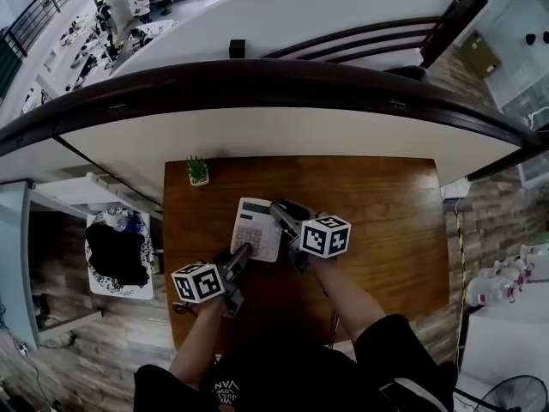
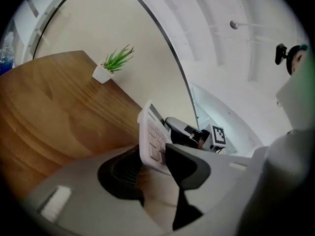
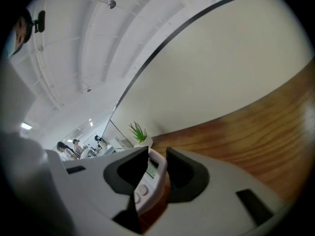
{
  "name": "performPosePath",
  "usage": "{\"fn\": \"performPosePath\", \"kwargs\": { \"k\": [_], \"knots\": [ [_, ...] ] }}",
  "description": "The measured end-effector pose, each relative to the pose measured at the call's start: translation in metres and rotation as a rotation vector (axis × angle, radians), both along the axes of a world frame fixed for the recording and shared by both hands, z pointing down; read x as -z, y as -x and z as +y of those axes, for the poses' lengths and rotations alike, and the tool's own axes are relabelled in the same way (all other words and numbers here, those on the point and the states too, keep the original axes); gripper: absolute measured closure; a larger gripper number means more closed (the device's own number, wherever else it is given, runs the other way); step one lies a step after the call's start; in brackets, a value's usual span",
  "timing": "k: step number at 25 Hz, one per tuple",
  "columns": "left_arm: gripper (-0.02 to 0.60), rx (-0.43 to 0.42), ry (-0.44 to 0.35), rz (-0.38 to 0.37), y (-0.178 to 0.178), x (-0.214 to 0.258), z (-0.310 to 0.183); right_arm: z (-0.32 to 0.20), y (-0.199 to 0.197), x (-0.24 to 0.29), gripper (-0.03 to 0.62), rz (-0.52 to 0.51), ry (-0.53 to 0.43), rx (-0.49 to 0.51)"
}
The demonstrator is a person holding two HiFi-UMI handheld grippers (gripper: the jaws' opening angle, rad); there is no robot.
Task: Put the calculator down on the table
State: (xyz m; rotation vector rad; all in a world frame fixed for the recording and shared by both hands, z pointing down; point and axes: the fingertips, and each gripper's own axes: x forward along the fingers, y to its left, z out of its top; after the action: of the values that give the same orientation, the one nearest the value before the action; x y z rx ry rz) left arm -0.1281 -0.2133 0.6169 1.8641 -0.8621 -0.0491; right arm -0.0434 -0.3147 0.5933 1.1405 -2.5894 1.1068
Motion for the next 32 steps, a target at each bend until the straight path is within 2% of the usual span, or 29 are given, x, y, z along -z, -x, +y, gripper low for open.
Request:
{"fn": "performPosePath", "kwargs": {
  "k": [11, 14, 15, 16, 18, 21, 28, 32],
  "knots": [
    [0.422, -0.050, -0.090, -0.082, 0.009, -0.009, -0.039, -0.039, 0.010, -0.015, 0.490, -0.034, -0.009, 0.024],
    [0.405, -0.099, -0.125, -0.147, 0.006, -0.011, -0.044, -0.047, 0.013, -0.019, 0.490, -0.024, -0.010, 0.039],
    [0.300, -0.140, -0.139, -0.190, 0.002, -0.013, -0.044, -0.050, 0.014, -0.022, 0.490, -0.008, -0.011, 0.045],
    [0.250, -0.180, -0.149, -0.229, -0.003, -0.017, -0.043, -0.054, 0.014, -0.025, 0.491, 0.006, -0.012, 0.048],
    [0.249, -0.211, -0.146, -0.244, -0.010, -0.023, -0.045, -0.062, 0.013, -0.031, 0.491, 0.020, -0.008, 0.043],
    [0.249, -0.191, -0.139, -0.222, -0.013, -0.028, -0.049, -0.069, 0.013, -0.037, 0.491, 0.028, -0.003, 0.039],
    [0.244, -0.238, -0.217, -0.364, -0.015, -0.036, -0.059, -0.081, 0.014, -0.039, 0.490, 0.033, -0.037, 0.032],
    [0.241, -0.291, -0.233, -0.454, -0.020, -0.045, -0.060, -0.088, 0.018, -0.037, 0.490, 0.069, -0.072, 0.053]
  ]
}}
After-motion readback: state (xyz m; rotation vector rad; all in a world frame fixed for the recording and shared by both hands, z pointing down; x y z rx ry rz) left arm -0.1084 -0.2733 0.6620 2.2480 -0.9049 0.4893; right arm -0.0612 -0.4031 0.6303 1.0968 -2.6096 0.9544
